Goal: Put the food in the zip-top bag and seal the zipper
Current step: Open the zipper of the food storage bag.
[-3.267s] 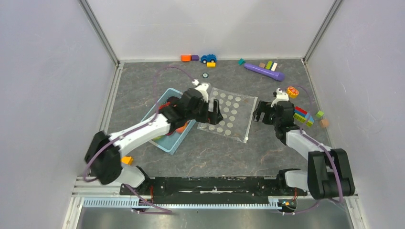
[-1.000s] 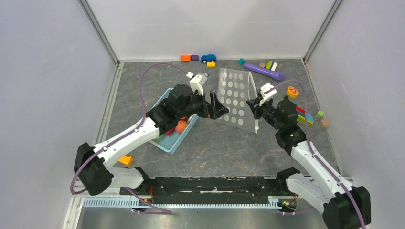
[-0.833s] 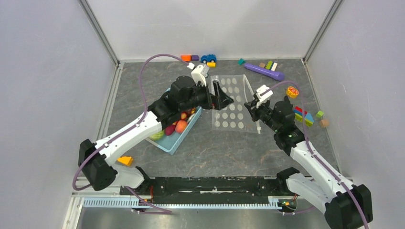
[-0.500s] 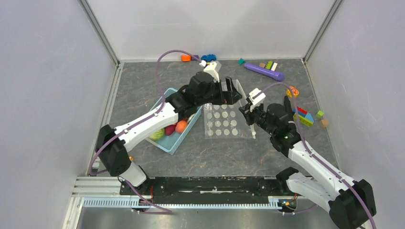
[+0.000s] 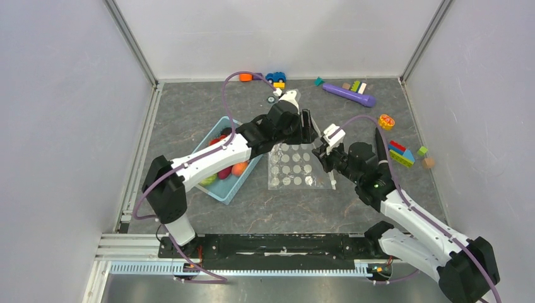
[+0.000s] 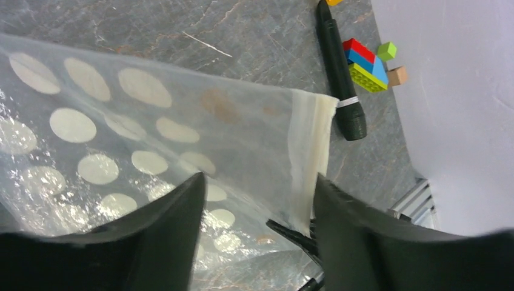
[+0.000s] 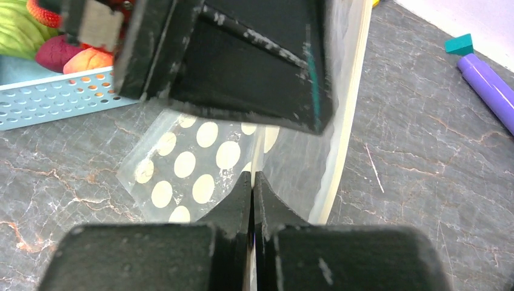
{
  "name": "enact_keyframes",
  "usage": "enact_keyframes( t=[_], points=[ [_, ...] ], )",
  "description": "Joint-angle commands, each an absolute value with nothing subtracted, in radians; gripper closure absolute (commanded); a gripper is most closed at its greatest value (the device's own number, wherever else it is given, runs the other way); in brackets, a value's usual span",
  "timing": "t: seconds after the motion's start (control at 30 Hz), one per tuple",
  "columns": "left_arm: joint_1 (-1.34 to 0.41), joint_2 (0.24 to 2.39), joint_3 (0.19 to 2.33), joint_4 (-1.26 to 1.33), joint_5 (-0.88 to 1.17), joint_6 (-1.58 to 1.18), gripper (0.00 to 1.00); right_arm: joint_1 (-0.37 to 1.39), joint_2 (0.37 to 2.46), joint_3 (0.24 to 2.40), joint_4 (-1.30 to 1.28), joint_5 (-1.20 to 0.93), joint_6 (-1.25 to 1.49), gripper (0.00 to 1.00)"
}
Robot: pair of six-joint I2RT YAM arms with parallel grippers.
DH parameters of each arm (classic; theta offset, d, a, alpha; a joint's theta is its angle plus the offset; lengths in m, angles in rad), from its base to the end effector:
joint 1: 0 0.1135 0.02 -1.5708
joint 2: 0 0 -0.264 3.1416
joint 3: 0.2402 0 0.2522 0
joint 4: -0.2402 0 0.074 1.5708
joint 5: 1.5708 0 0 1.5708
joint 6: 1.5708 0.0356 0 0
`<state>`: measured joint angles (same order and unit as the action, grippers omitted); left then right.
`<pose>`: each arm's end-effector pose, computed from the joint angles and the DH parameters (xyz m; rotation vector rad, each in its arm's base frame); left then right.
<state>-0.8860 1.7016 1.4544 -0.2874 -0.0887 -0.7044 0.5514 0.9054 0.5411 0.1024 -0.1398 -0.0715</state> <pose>0.2560 -0.3085 0.3177 0.1456 2.2186 -0.8356 0.1787 0.1157 0.2617 -0.6624 1.7329 0.4638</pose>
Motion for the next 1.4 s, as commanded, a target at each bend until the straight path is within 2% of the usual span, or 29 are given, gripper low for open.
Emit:
enact_keyframes(
  t=[0.0,0.13,0.17,0.27,0.3,0.37,0.43,0.47,0.5,0.83,1.2,1.37],
  points=[
    [-0.895,1.708,1.504,-0.291,-0.130,-0.735,0.46,0.561,0.873,0.532,0.154,-0.156,-0.094,1.00],
    [-0.903,1.711,1.503,-0.299,-0.135,-0.720,0.82,0.561,0.862,0.525,0.177,-0.189,-0.089,1.00],
    [-0.904,1.712,1.503,-0.303,-0.138,-0.718,0.95,0.562,0.857,0.523,0.180,-0.211,-0.089,1.00],
    [-0.905,1.700,1.490,-0.314,-0.153,-0.690,0.98,0.562,0.842,0.519,0.183,-0.247,-0.087,0.98],
    [-0.905,1.693,1.482,-0.317,-0.164,-0.683,0.98,0.561,0.836,0.521,0.176,-0.252,-0.083,0.92],
    [-0.905,1.669,1.459,-0.316,-0.171,-0.667,0.98,0.561,0.821,0.526,0.163,-0.252,-0.072,0.79],
    [-0.905,1.646,1.441,-0.319,-0.166,-0.651,0.98,0.561,0.796,0.527,0.162,-0.246,-0.048,0.45],
    [-0.905,1.637,1.435,-0.328,-0.166,-0.641,0.98,0.561,0.780,0.525,0.164,-0.243,-0.034,0.20],
    [-0.904,1.628,1.431,-0.340,-0.171,-0.637,0.98,0.561,0.761,0.526,0.163,-0.236,-0.020,0.03],
    [-0.905,1.564,1.381,-0.370,-0.118,-0.619,0.98,0.561,0.644,0.574,-0.010,0.065,-0.002,0.02],
    [-0.905,1.557,1.388,-0.393,-0.097,-0.625,0.98,0.561,0.755,0.553,-0.063,0.046,0.074,0.02],
    [-0.905,1.540,1.373,-0.393,-0.091,-0.617,0.98,0.561,0.787,0.520,-0.044,0.081,0.096,0.11]
  ],
)
